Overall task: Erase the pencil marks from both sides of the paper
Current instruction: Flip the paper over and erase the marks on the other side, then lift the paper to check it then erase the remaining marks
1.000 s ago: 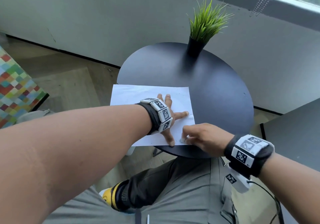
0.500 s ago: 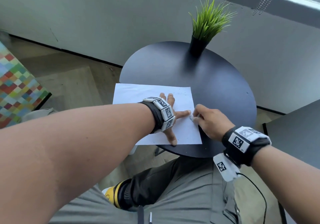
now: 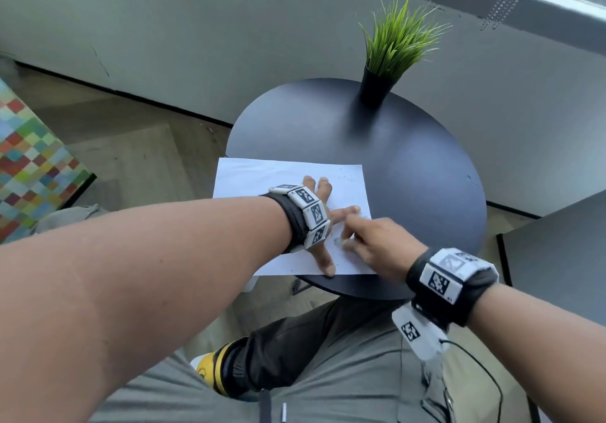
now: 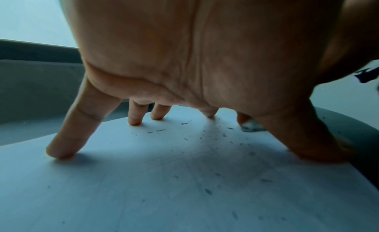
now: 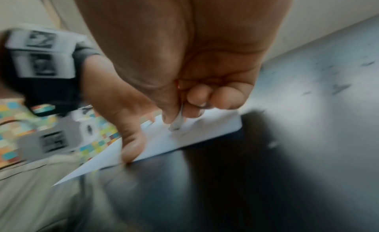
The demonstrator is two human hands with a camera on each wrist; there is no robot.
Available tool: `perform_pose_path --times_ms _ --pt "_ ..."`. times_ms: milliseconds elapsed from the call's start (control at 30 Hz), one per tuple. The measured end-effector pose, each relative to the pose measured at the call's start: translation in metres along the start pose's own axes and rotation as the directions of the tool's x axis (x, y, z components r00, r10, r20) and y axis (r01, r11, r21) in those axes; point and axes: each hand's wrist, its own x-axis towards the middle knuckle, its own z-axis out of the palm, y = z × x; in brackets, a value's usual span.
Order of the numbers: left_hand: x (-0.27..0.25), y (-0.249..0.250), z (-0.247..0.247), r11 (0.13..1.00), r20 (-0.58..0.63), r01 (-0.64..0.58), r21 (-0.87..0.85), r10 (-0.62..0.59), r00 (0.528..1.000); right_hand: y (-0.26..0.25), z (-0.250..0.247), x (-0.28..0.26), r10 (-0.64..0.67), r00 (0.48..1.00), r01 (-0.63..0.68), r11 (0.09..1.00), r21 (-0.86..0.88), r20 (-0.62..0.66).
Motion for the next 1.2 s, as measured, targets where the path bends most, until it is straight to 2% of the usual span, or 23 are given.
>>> perform_pose_path --times_ms 67,133,200,267,333,433,467,533,600,633,733,800,867,933,967,1033,1100,1133,1200 --pt "0.0 0.0 0.0 1.0 -0.005 -0.008 -0.002 0.008 1.0 0.014 -0.014 0.012 0.155 0.982 -0.152 0.988 0.038 -0.106" --pt "0.0 -0.001 0.001 1.0 -0.005 -0.004 0.01 0.004 1.0 0.017 -0.015 0.014 0.221 0.961 -0.214 0.975 0.054 -0.165" --pt "0.002 -0.001 0.003 1.0 -0.016 0.002 0.016 -0.002 1.0 0.002 -0.002 0.006 0.122 0.987 -0.124 0.992 -0.011 -0.105" --pt "0.002 -0.001 0.003 1.0 -0.015 -0.001 0.022 0.001 1.0 -0.016 0.011 -0.007 -0.009 1.0 0.01 0.999 -0.035 0.019" --pt "0.002 -0.001 0.002 1.0 -0.016 -0.01 0.021 0.01 1.0 -0.01 0.003 -0.001 0.035 0.999 -0.035 0.999 -0.028 0.015" --pt "0.001 -0.002 0.003 1.0 -0.012 -0.01 0.004 0.01 1.0 0.012 -0.014 0.012 0.236 0.965 -0.233 0.972 0.04 -0.115" --pt "0.001 -0.002 0.003 1.0 -0.008 -0.007 0.004 0.007 1.0 0.011 -0.013 0.011 0.231 0.964 -0.229 0.973 0.028 -0.13" --pt "0.001 -0.002 0.003 1.0 -0.003 0.0 0.004 0.0 1.0 -0.005 0.0 0.002 0.119 0.99 -0.122 0.992 -0.038 -0.075" --pt "0.0 -0.002 0.003 1.0 0.01 0.004 -0.003 -0.004 1.0 -0.02 0.012 -0.01 0.033 0.999 -0.033 0.999 0.001 0.005" --pt "0.0 -0.001 0.003 1.0 0.016 0.007 -0.013 -0.007 1.0 -0.018 0.011 -0.011 0.049 0.999 -0.049 0.999 0.021 0.01" --pt "-0.002 -0.003 0.004 0.998 0.023 0.033 -0.049 -0.032 0.999 0.016 -0.005 -0.005 0.214 0.975 -0.213 0.977 0.024 -0.064" --pt "-0.007 -0.005 0.004 0.997 0.01 0.046 -0.059 -0.046 0.999 0.044 -0.02 -0.007 0.35 0.932 -0.341 0.935 0.097 -0.098" --pt "-0.014 -0.012 0.004 0.997 -0.043 0.06 -0.056 -0.062 0.997 0.065 -0.03 -0.017 0.455 0.883 -0.44 0.888 0.137 -0.114" --pt "-0.021 -0.024 0.003 0.995 -0.114 0.077 -0.061 -0.084 0.99 0.072 -0.035 -0.03 0.502 0.852 -0.493 0.865 0.096 -0.147" --pt "-0.024 -0.032 0.002 0.993 -0.14 0.087 -0.077 -0.097 0.985 0.068 -0.035 -0.037 0.483 0.856 -0.476 0.876 0.081 -0.187" --pt "-0.03 -0.051 0.001 0.987 -0.167 0.096 -0.128 -0.117 0.979 0.046 -0.026 -0.048 0.321 0.917 -0.316 0.947 0.061 -0.237" --pt "-0.035 -0.069 0.005 0.974 -0.175 0.128 -0.187 -0.161 0.971 0.014 -0.009 -0.054 0.08 0.983 -0.086 0.996 -0.034 -0.164" --pt "-0.037 -0.077 0.009 0.965 -0.192 0.157 -0.212 -0.199 0.961 -0.001 0.002 -0.056 -0.011 0.994 0.001 0.996 -0.09 -0.107" --pt "-0.042 -0.092 0.024 0.917 -0.215 0.255 -0.307 -0.328 0.92 -0.02 0.023 -0.053 -0.113 0.993 0.102 0.968 -0.23 -0.037"
